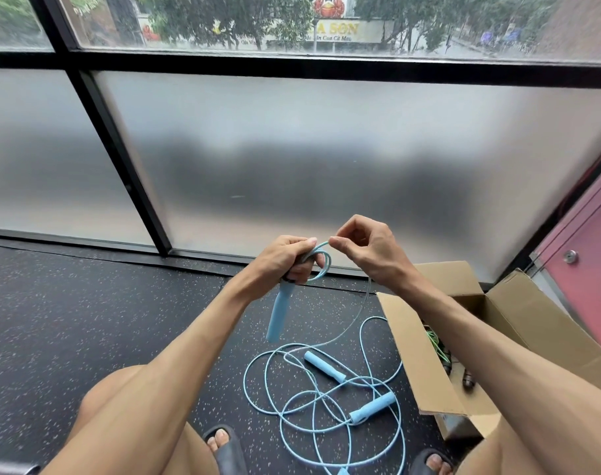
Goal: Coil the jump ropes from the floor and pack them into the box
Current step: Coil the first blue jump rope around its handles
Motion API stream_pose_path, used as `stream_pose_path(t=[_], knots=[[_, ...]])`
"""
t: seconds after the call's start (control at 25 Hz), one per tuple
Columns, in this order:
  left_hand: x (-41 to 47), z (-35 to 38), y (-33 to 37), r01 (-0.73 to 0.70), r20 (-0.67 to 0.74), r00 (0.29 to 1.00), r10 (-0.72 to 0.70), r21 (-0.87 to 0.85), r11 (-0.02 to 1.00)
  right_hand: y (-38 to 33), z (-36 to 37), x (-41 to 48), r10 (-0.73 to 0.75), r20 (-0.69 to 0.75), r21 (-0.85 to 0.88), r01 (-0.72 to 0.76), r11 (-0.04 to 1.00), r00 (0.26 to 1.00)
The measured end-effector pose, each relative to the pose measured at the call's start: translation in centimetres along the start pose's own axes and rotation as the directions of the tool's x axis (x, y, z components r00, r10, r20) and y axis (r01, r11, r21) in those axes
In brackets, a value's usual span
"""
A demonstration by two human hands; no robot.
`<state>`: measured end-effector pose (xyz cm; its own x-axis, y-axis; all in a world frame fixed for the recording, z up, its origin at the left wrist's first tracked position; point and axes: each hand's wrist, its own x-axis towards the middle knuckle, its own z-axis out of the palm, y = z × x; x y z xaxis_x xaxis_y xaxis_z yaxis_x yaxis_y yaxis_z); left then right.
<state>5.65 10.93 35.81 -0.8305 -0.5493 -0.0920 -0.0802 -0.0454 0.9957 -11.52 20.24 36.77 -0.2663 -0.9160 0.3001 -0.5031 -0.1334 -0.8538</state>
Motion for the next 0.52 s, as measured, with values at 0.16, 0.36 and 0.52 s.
stream_pose_path(t=[0.16,0.36,0.52], knots=[[-0.4,-0.1,0.7,-0.009,0.068,0.997,0.022,-0.181,0.983,0.2,0.4,-0.2,0.092,-0.007,0.112,-0.091,0.990,0.996],[-0.4,-1.1,1.4,-0.155,-0.089,0.988,0.128,-0.528,0.835,2.2,1.4,-0.8,0.321,0.211,0.077,-0.343,0.936,0.923],[-0.7,-2.8,2.1,-0.316,-0.329,0.934,0.139,-0.580,0.750,2.7,2.0,-1.7,0.430,0.370,0.002,-0.464,0.886,0.824]])
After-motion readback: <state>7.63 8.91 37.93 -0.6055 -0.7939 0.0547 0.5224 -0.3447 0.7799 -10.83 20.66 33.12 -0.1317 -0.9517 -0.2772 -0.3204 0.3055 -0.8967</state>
